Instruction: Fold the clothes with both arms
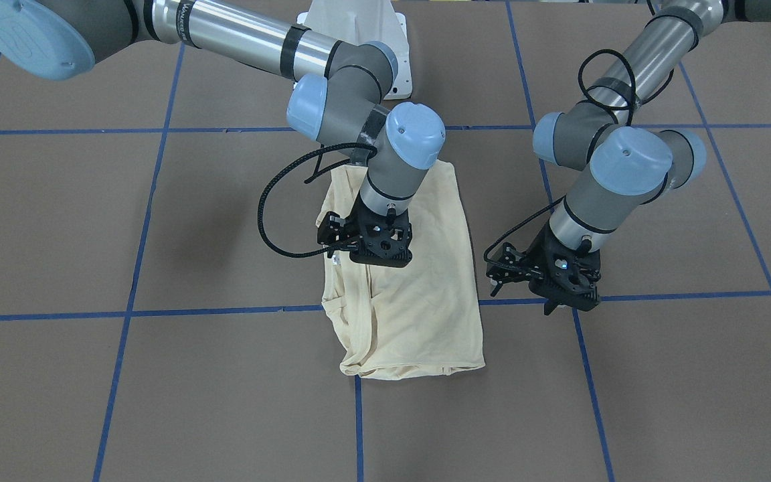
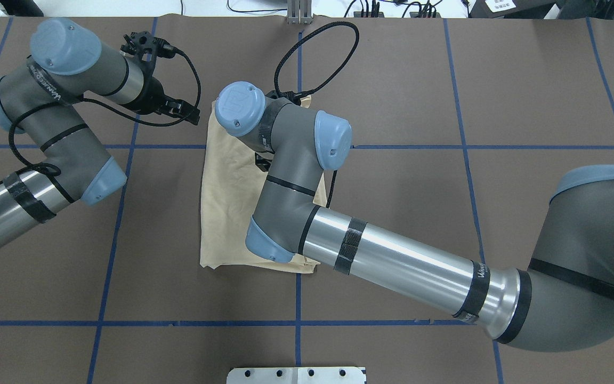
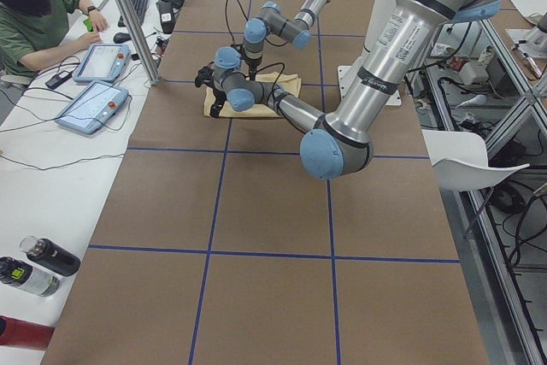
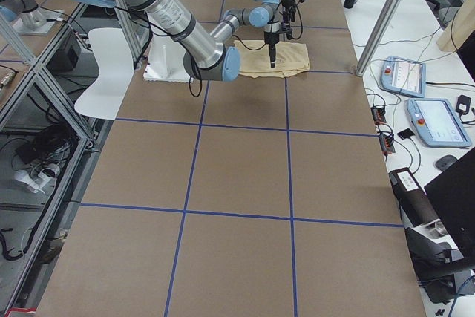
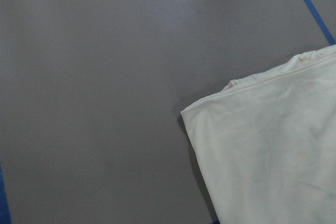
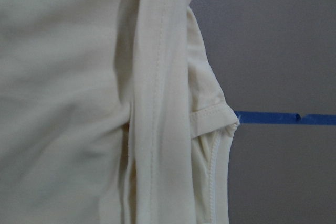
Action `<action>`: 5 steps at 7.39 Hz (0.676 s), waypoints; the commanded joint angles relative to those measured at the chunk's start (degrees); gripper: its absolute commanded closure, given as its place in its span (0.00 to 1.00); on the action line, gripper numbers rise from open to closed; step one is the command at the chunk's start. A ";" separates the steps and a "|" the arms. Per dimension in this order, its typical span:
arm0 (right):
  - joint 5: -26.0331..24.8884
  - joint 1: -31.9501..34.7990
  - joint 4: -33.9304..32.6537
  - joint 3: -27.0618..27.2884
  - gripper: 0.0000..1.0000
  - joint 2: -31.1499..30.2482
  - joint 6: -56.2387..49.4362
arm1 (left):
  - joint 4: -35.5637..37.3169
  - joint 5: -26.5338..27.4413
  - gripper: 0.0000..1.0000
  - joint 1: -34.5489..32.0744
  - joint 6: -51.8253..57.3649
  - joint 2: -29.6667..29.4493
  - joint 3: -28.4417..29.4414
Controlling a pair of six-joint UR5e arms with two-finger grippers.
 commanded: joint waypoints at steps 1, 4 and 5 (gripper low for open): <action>-0.18 -0.02 0.17 -0.65 0.00 0.06 -0.60 | 0.04 -0.31 0.00 -0.08 0.01 0.03 -0.37; -0.45 -0.02 5.24 -3.45 0.00 0.06 -0.77 | 0.04 -0.31 0.00 -0.08 0.01 0.03 -0.37; -0.45 0.07 5.88 -3.73 0.00 -0.03 -0.77 | 0.04 -0.31 0.00 0.01 0.09 0.03 -0.28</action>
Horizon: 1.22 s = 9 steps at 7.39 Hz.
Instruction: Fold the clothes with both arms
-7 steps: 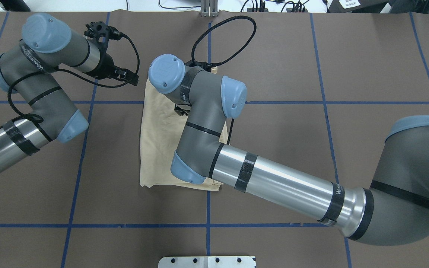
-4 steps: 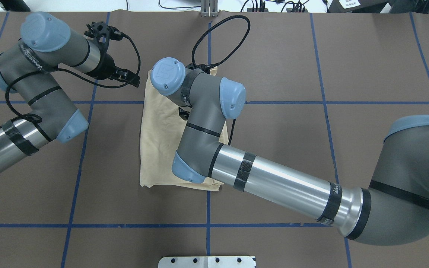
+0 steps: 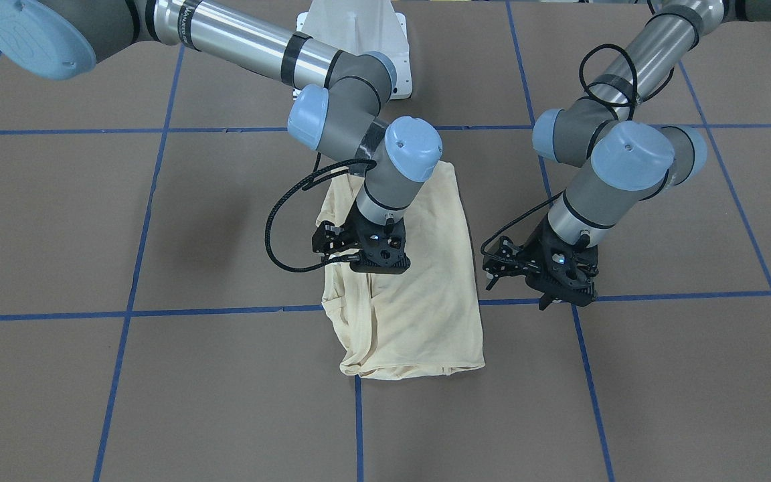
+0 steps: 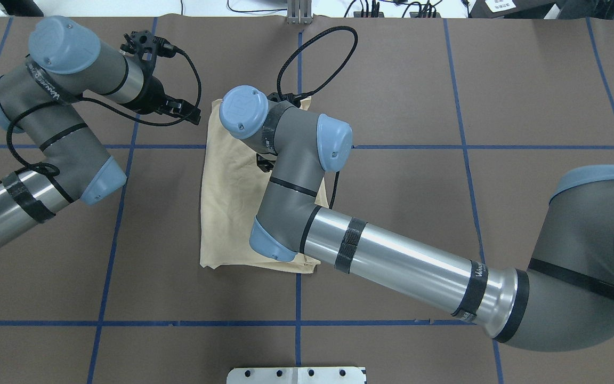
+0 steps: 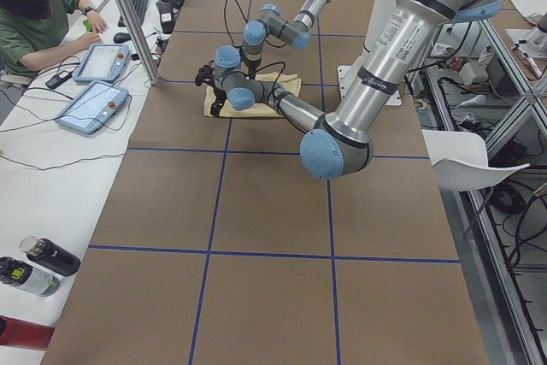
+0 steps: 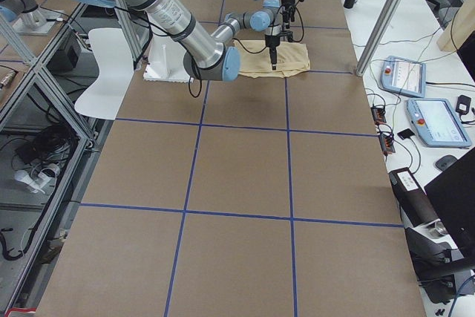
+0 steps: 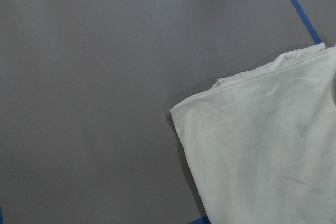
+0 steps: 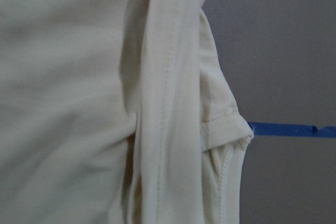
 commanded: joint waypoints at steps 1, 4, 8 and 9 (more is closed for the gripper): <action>-0.14 -0.01 1.71 -1.04 0.00 -0.05 0.01 | 0.00 0.00 0.00 0.05 -0.02 0.00 0.08; -0.75 -0.01 1.35 -1.05 0.00 -0.22 -2.18 | -0.09 0.17 0.00 0.05 0.07 0.26 0.17; -0.93 0.34 -1.19 -0.78 0.00 -0.23 -4.73 | -0.17 0.26 0.00 0.13 0.07 0.79 0.16; -0.93 0.69 -2.15 -0.52 0.00 -0.23 -5.86 | -0.17 0.26 0.00 0.13 -0.02 0.79 0.17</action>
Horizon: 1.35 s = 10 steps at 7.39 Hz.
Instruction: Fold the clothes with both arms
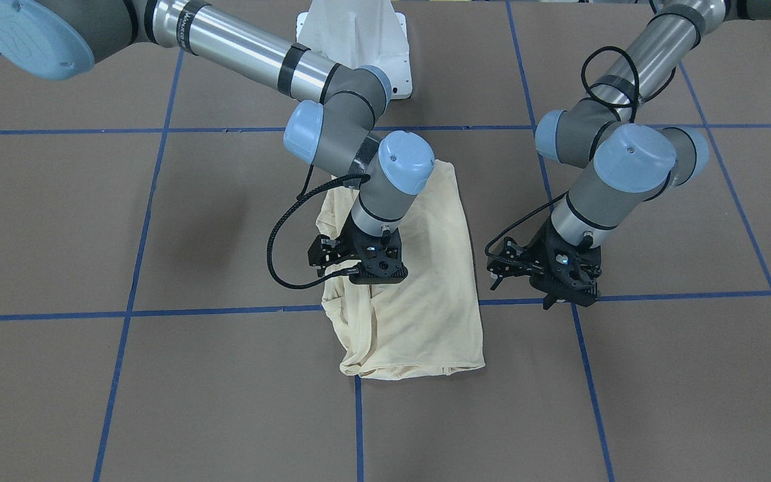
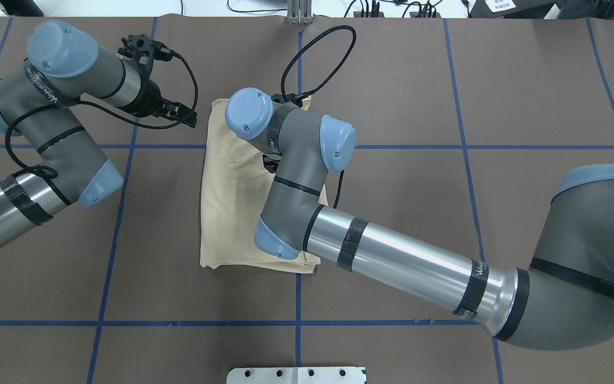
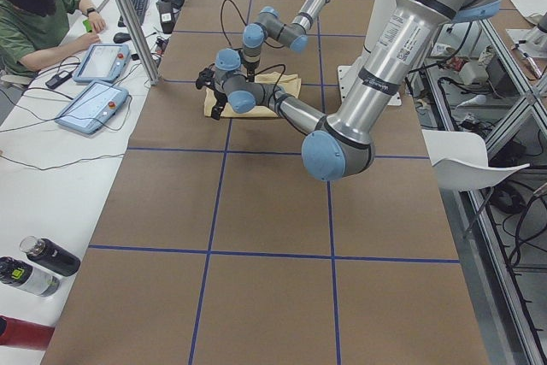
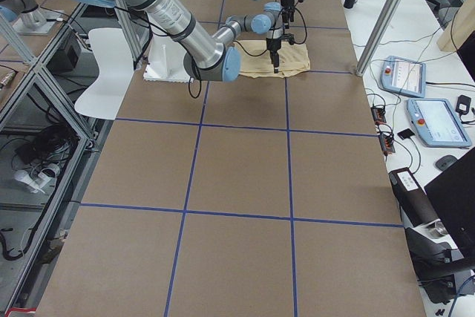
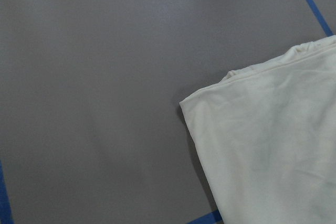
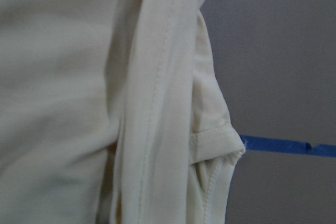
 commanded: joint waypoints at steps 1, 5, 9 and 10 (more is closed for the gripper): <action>0.07 0.76 -2.51 0.88 0.00 0.00 -2.67 | 0.00 0.03 0.00 0.21 -0.11 0.19 -0.06; 0.07 2.43 -6.21 4.03 0.00 -2.18 -6.72 | -0.09 0.03 0.00 0.29 -0.19 0.28 0.02; 0.07 4.28 -6.22 14.23 0.00 -12.82 -11.12 | -0.09 0.03 0.00 0.30 -0.11 0.19 0.02; 0.59 4.37 -5.69 15.03 0.00 -12.83 -11.21 | -0.09 0.03 0.00 0.30 -0.11 0.19 0.02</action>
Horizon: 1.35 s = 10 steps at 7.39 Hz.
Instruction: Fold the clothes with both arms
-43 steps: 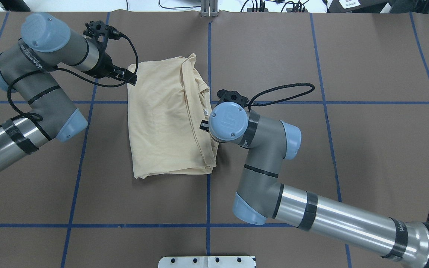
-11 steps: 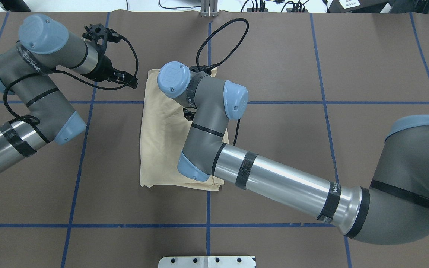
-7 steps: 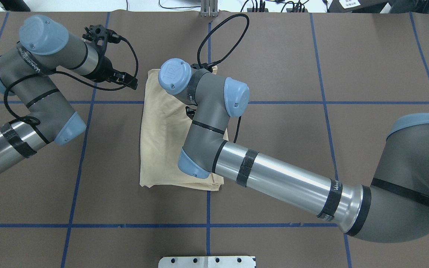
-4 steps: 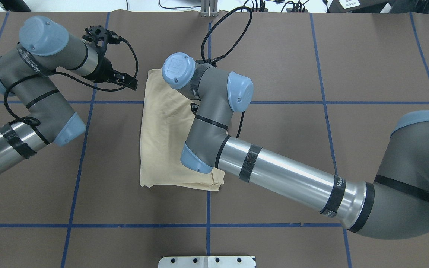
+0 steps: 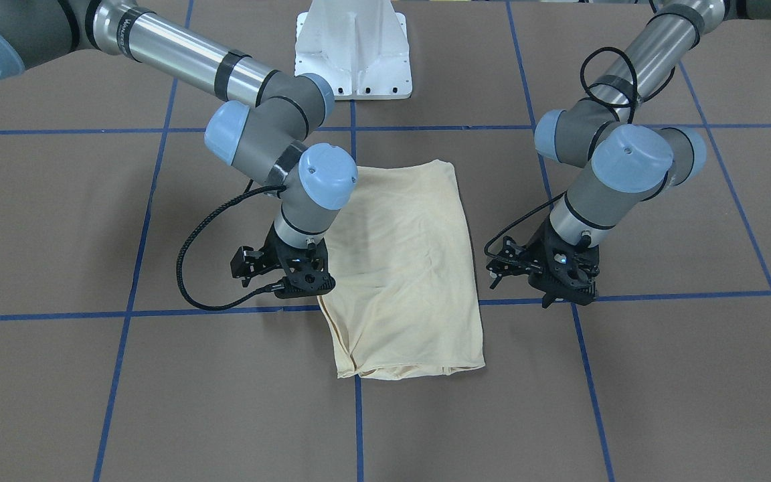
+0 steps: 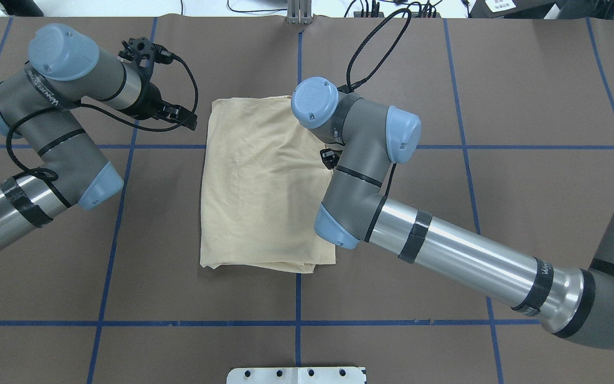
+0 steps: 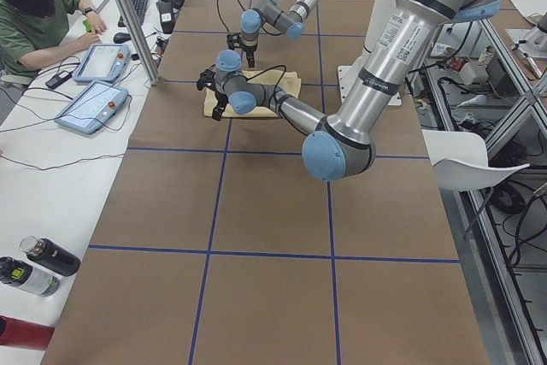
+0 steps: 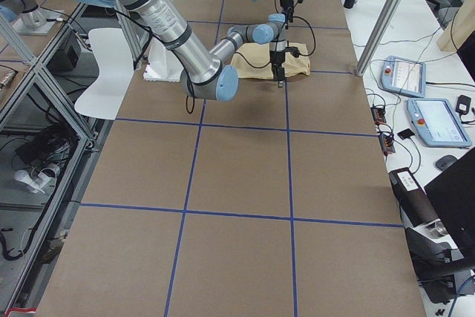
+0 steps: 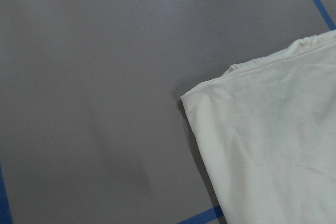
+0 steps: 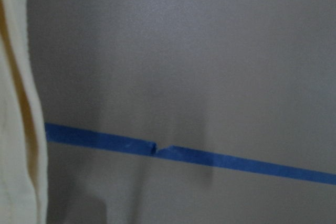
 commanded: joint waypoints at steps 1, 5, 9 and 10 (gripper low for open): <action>1.12 0.64 0.68 3.15 0.00 -0.54 0.48 | 0.00 0.00 0.00 0.00 0.00 -0.01 0.00; 3.50 0.65 19.74 3.51 0.00 -1.06 18.63 | 0.09 -0.09 0.00 0.17 -1.22 0.59 -2.09; -0.52 -6.80 24.06 26.85 0.00 -20.72 32.54 | 0.26 2.44 0.00 8.58 -13.94 12.43 -19.81; -3.68 -9.52 23.97 27.85 0.00 -20.75 36.57 | 0.35 8.12 0.00 13.75 -18.15 15.25 -23.69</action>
